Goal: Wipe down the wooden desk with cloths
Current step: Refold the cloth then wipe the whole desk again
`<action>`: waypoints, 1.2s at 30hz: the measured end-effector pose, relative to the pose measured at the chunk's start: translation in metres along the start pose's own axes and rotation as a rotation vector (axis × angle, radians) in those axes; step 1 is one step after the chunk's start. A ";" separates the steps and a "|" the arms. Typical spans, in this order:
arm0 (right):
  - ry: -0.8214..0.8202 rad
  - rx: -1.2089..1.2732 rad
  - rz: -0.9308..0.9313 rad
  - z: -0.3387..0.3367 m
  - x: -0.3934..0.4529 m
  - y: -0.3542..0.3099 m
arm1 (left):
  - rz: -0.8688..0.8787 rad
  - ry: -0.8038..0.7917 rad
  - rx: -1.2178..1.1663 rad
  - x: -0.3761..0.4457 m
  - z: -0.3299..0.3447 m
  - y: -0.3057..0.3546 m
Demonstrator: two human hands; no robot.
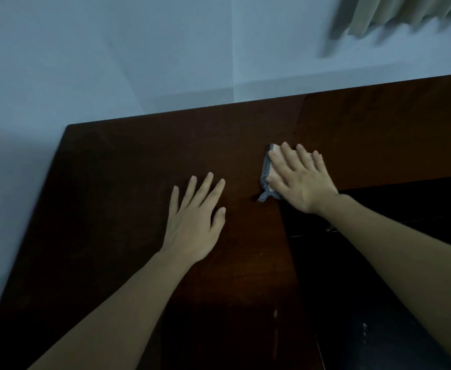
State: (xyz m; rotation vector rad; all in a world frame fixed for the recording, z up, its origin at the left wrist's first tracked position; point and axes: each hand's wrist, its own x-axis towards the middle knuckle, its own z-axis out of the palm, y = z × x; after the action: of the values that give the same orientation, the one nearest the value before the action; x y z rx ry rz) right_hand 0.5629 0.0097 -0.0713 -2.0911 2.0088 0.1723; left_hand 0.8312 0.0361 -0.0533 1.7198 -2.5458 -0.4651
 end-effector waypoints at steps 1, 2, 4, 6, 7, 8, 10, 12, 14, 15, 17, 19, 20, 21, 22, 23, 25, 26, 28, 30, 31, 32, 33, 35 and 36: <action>-0.001 0.002 0.015 -0.001 -0.003 0.013 | 0.001 -0.001 0.006 0.002 0.002 0.004; 0.006 -0.002 0.027 -0.002 -0.006 0.027 | -0.001 -0.006 0.010 0.003 0.005 0.009; 0.012 -0.015 0.047 -0.003 -0.017 0.051 | -0.011 -0.022 0.013 0.007 0.010 0.022; -0.002 -0.016 0.054 -0.003 -0.030 0.071 | -0.018 -0.023 0.013 0.011 0.014 0.039; -0.008 -0.016 0.045 -0.003 -0.037 0.078 | -0.023 -0.020 0.009 0.013 0.016 0.048; -0.010 -0.020 0.030 -0.001 -0.045 0.084 | -0.026 -0.019 0.002 0.015 0.017 0.059; -0.007 -0.036 -0.007 0.002 -0.061 0.092 | -0.027 -0.011 -0.007 0.020 0.020 0.081; -0.029 -0.058 -0.030 0.005 -0.081 0.097 | -0.036 -0.001 -0.003 0.027 0.023 0.105; -0.055 -0.085 -0.083 0.006 -0.103 0.099 | -0.064 -0.002 -0.007 0.038 0.025 0.128; -0.069 -0.096 -0.119 0.008 -0.114 0.099 | -0.082 -0.009 -0.012 0.043 0.027 0.139; -0.070 -0.102 -0.205 0.013 -0.131 0.102 | -0.134 -0.016 -0.024 0.052 0.031 0.157; -0.097 -0.086 -0.269 0.015 -0.139 0.107 | -0.203 -0.018 -0.045 0.059 0.036 0.171; -0.093 -0.080 -0.296 0.016 -0.137 0.111 | -0.237 -0.017 -0.053 0.061 0.039 0.176; -0.103 -0.065 -0.316 0.014 -0.132 0.115 | -0.267 -0.017 -0.057 0.063 0.042 0.181; -0.092 -0.054 -0.325 0.012 -0.126 0.119 | -0.293 -0.020 -0.056 0.065 0.045 0.185; -0.065 -0.049 -0.320 0.010 -0.117 0.123 | -0.314 -0.025 -0.048 0.066 0.047 0.188; -0.049 -0.063 -0.265 0.003 -0.091 0.134 | -0.335 -0.042 -0.008 0.070 0.049 0.192; -0.049 -0.076 -0.233 -0.001 -0.075 0.140 | -0.330 -0.049 0.021 0.073 0.049 0.194; -0.055 -0.095 -0.190 -0.009 -0.042 0.152 | -0.306 -0.045 0.063 0.079 0.048 0.200; -0.057 -0.094 -0.186 -0.016 -0.020 0.159 | -0.292 -0.029 0.069 0.085 0.048 0.206; -0.057 -0.092 -0.187 -0.017 -0.014 0.161 | -0.291 -0.027 0.065 0.088 0.049 0.209; -0.062 -0.097 -0.186 -0.018 -0.014 0.162 | -0.293 -0.032 0.057 0.089 0.051 0.211; -0.066 -0.110 -0.190 -0.019 -0.019 0.162 | -0.295 -0.036 0.048 0.090 0.052 0.212; -0.075 -0.128 -0.256 -0.016 -0.043 0.160 | -0.304 -0.032 0.037 0.091 0.055 0.212; -0.091 -0.121 -0.315 -0.013 -0.060 0.160 | -0.305 -0.030 0.036 0.092 0.056 0.211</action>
State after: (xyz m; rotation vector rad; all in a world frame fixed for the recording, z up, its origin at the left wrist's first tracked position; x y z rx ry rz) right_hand 0.3997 0.0602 -0.0579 -2.3933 1.6282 0.3323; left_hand 0.5945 0.0375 -0.0633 2.1407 -2.3299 -0.4603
